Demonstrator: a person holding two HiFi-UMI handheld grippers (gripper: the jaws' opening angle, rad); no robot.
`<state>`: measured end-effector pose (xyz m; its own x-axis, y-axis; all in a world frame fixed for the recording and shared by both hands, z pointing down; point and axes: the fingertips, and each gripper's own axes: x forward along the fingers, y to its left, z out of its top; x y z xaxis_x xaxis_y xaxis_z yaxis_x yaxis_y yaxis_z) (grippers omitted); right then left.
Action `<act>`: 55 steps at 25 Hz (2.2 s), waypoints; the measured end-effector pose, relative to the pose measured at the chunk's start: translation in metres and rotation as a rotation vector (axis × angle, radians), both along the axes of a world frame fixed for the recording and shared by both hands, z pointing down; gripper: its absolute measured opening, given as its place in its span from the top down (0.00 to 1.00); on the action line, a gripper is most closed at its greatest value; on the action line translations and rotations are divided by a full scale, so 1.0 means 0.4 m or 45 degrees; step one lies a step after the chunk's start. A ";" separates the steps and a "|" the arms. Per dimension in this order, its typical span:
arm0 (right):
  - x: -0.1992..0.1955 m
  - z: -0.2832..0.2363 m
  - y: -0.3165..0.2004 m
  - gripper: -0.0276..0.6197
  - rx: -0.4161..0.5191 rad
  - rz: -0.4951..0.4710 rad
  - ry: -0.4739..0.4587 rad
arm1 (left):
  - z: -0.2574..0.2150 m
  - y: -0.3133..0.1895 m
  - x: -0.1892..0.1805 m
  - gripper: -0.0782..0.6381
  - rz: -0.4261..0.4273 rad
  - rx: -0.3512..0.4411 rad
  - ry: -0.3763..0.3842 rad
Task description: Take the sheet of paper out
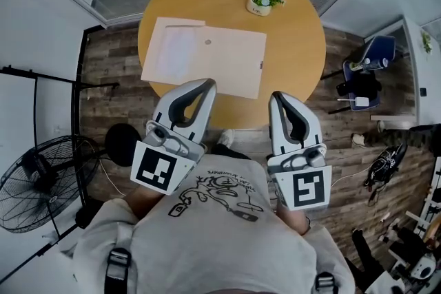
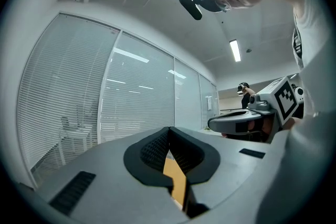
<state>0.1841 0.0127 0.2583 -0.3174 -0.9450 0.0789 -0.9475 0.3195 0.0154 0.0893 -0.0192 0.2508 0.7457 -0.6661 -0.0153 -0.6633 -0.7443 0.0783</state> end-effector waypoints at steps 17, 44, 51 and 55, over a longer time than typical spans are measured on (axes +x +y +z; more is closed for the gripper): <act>0.082 0.004 -0.084 0.95 0.014 -0.023 -0.018 | 0.007 -0.070 0.089 0.86 0.001 0.005 0.006; -0.035 -0.016 -0.239 0.95 0.008 -0.002 0.015 | -0.001 -0.223 -0.024 0.86 0.028 0.000 0.022; -0.094 -0.030 -0.287 0.95 0.032 0.004 0.038 | -0.009 -0.274 -0.096 0.86 0.024 0.016 0.021; -0.131 -0.015 -0.289 0.95 0.034 -0.057 0.095 | -0.002 -0.285 -0.124 0.86 0.027 0.017 0.028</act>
